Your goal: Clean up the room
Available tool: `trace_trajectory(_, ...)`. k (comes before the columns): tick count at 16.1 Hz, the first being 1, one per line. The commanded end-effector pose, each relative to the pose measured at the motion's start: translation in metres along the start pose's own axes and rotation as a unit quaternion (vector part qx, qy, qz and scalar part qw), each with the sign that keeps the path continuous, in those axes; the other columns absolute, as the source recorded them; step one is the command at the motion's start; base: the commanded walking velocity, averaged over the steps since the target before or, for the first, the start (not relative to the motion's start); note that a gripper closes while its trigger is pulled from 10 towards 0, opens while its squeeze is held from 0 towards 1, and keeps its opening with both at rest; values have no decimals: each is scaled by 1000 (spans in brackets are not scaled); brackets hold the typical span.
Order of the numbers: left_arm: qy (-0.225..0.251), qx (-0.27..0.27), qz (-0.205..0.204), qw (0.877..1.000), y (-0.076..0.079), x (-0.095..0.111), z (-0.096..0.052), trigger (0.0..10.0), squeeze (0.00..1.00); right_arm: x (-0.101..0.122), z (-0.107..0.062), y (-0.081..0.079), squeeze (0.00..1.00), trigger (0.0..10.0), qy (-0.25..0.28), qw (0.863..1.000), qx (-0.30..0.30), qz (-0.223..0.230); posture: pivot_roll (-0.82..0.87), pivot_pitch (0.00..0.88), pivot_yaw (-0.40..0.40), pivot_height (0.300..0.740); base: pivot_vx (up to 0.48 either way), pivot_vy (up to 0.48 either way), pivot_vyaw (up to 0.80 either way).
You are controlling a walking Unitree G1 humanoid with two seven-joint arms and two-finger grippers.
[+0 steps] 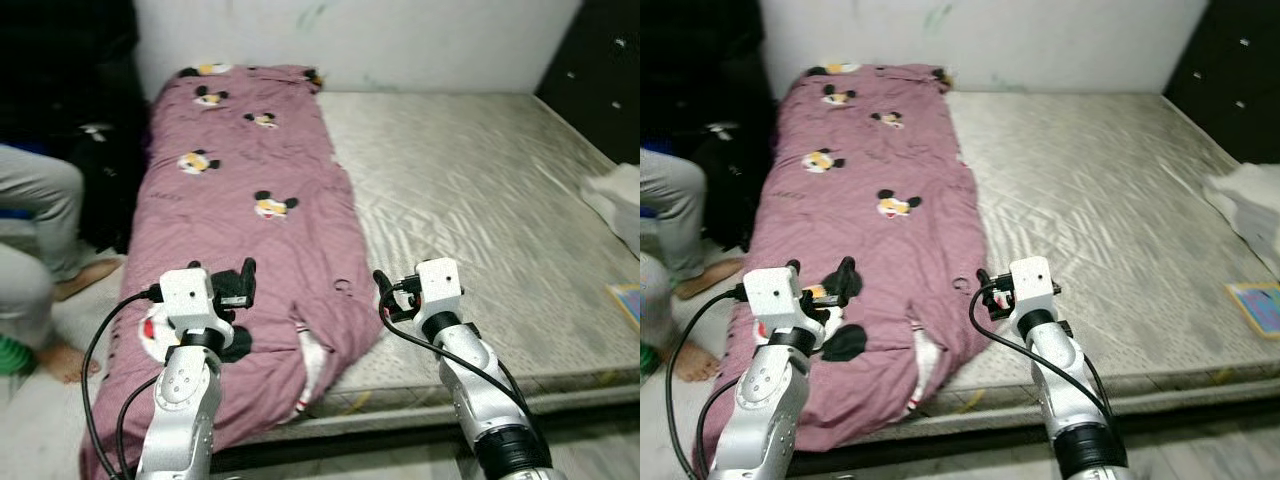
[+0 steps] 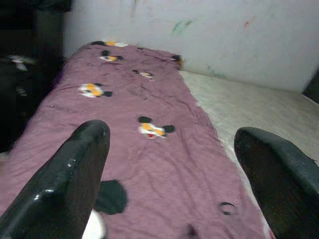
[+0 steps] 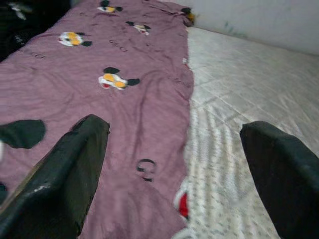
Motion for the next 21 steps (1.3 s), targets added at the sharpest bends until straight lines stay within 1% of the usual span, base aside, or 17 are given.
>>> trace_trajectory(1, 12, 10, 7, 1000, -3, 6, -1, 10000, 0, 1, 0, 2, 0, 10000, -1, 1000, -1, 2, -34, 50, -61, 740, 0, 0, 0)
trace_trajectory(2, 18, 16, 9, 1000, -6, 9, -1, 10000, 0, 2, 0, 3, 0, 10000, 0, 1000, -3, 1, -36, 50, -60, 740, 0, 0, 0)
trace_trajectory(4, 46, 30, 20, 998, -15, 25, -3, 10000, 0, 10, -2, 15, 0, 10000, 19, 1000, -22, -5, -30, 54, -59, 740, 0, 0, 0)
trace_trajectory(5, 50, 37, 16, 998, -20, 29, -5, 10000, 0, 12, -3, 20, 0, 10000, 22, 999, -31, -6, -30, 54, -59, 740, 0, 0, 0)
trace_trajectory(7, 56, 49, 32, 997, -32, 39, -10, 10000, 0, 18, -8, 33, 0, 10000, 31, 998, -52, 6, -20, 77, -56, 740, 0, 0, 0)
trace_trajectory(8, 58, 60, 43, 996, -38, 43, -15, 10000, 0, 22, -13, 38, 0, 10000, 39, 997, -64, 21, -16, 92, -59, 740, 0, 0, 0)
trace_trajectory(10, 52, 77, 43, 995, -47, 41, -22, 10000, 0, 23, -19, 44, 0, 10000, 41, 995, -85, 35, -12, 111, -62, 740, 0, 0, 0)
trace_trajectory(12, 35, 82, 45, 995, -54, 33, -34, 10000, 0, 16, -27, 41, 0, 10000, 27, 994, -89, 54, -9, 115, -61, 740, 0, 0, 0)
trace_trajectory(14, 32, 80, 46, 995, -53, 32, -37, 10000, 0, 15, -29, 36, 0, 10000, 24, 995, -79, 57, -5, 118, -60, 740, 0, 0, 0)
trace_trajectory(17, 28, 79, 41, 996, -50, 31, -35, 10000, 0, 14, -29, 34, 0, 10000, 19, 995, -72, 59, -3, 120, -62, 735, 0, 0, 0)
trace_trajectory(19, 26, 77, 39, 996, -48, 31, -36, 10000, 0, 14, -31, 32, 0, 10000, 15, 996, -67, 59, -3, 124, -66, 715, 0, 0, 0)
trace_trajectory(21, 23, 78, 38, 996, -47, 30, -37, 10000, 0, 13, -31, 31, 0, 10000, 12, 997, -60, 55, -6, 130, -70, 685, 0, 0, 0)
Point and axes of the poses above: a point about 5 cm out from each wrist's last joint towards the gripper, its own z axis pointing out of the wrist towards the gripper, its own x axis along the axis of the wrist's last joint, y = z × x, the point moved 6 cm from there along z, pointing out of the wrist towards the gripper, and after that the axes turned 9 degrees about -z, right-handed, at the moved point
